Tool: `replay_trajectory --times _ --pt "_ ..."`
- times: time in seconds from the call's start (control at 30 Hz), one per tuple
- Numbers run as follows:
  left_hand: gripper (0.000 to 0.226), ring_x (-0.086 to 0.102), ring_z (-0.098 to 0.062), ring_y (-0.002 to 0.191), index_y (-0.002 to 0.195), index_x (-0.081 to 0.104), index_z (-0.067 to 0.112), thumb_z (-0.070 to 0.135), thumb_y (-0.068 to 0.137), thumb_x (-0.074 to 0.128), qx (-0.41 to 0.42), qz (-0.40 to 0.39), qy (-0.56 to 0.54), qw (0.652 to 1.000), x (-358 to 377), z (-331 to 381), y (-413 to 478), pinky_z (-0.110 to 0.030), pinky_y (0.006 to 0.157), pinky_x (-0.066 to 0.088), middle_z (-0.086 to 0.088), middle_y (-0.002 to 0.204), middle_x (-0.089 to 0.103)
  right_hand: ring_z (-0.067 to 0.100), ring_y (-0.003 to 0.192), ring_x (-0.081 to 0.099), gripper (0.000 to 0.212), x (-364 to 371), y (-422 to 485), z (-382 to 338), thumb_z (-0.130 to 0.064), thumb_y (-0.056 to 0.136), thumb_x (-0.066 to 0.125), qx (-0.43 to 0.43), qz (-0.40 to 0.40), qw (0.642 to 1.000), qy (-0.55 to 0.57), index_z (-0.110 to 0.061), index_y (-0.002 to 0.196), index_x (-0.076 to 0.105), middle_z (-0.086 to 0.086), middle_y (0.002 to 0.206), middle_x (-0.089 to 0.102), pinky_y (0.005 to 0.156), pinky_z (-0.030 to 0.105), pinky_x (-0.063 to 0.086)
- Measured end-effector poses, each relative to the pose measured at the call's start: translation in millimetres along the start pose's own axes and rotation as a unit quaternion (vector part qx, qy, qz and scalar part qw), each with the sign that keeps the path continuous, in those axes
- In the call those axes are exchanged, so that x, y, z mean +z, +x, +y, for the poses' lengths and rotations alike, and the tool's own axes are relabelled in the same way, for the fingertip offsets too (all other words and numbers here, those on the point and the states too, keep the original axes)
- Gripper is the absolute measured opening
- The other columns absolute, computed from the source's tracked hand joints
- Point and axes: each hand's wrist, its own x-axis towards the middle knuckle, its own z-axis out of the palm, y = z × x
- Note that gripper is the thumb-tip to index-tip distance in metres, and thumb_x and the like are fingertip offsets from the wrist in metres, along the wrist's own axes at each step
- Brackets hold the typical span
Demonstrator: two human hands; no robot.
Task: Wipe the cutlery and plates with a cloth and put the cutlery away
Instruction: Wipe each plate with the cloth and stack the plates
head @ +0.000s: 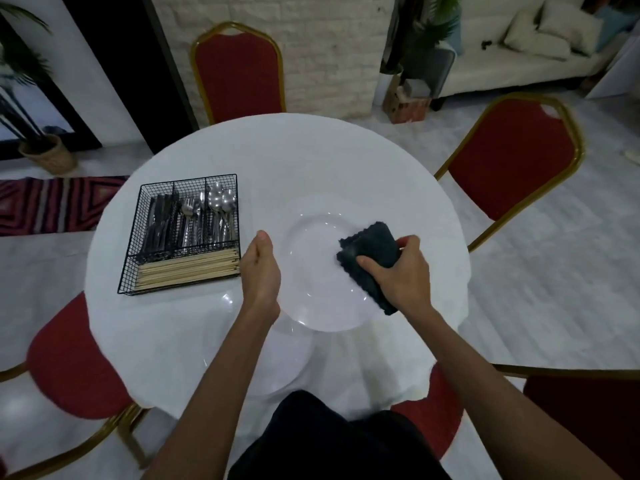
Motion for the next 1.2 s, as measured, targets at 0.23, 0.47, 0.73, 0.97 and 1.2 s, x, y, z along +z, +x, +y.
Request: replay_trajectory --times 0.23,0.47,0.73,0.97,1.2 --pt "0.029 0.050 -0.011 0.103 0.089 0.058 0.034 0.042 0.107 0.036 -0.018 -0.015 -0.002 1.000 10.7 -6.1 -32.2 -0.028 0.092 0.036 0.020 0.096 0.056 0.035 0.149 0.031 0.057 41.8 -5.2 -2.1 -0.037 0.104 0.039 -0.268 0.033 0.936 -0.226 -0.009 0.154 0.040 0.016 0.161 0.036 0.121 0.052 0.027" --pt "0.037 0.053 -0.021 0.086 0.087 0.056 0.012 0.040 0.106 0.041 -0.015 0.037 -0.021 0.999 -4.0 -11.2 -25.7 -0.035 0.078 0.049 -0.009 0.088 0.054 0.008 0.154 0.017 0.053 46.2 -94.1 -26.9 -0.028 0.107 0.030 -0.321 -0.302 0.895 -0.069 -0.022 0.159 0.028 -0.006 0.165 0.027 0.127 0.029 0.008" --pt "0.065 0.049 -0.022 0.134 0.143 0.051 0.024 0.063 0.092 0.043 -0.034 0.047 -0.039 0.998 -18.7 -9.0 -24.4 -0.048 0.113 0.038 0.004 0.146 0.053 0.019 0.141 0.043 0.063 -1.7 -40.7 -6.4 -0.045 0.096 0.017 -0.372 -0.207 0.864 -0.268 -0.028 0.148 0.049 -0.009 0.156 0.046 0.112 0.039 0.029" --pt "0.035 0.062 -0.025 0.090 0.083 0.062 0.021 0.044 0.101 0.044 0.000 0.059 -0.035 0.998 -21.0 -11.3 -34.3 -0.050 0.094 0.055 -0.008 0.093 0.067 0.020 0.127 0.054 0.048 33.8 -90.0 -33.9 -0.023 0.104 0.039 -0.396 -0.322 0.857 -0.069 -0.014 0.150 0.047 0.005 0.144 0.059 0.110 0.037 0.041" --pt "0.030 0.065 -0.016 0.085 0.092 0.064 0.032 0.038 0.107 0.038 0.005 0.042 -0.022 0.999 -55.6 -9.4 -31.4 -0.033 0.073 0.056 0.004 0.094 0.068 0.017 0.104 0.058 0.034 -6.3 -34.2 2.1 -0.029 0.092 0.065 -0.462 -0.273 0.822 -0.193 -0.026 0.125 0.071 -0.010 0.116 0.072 0.091 0.036 0.045"
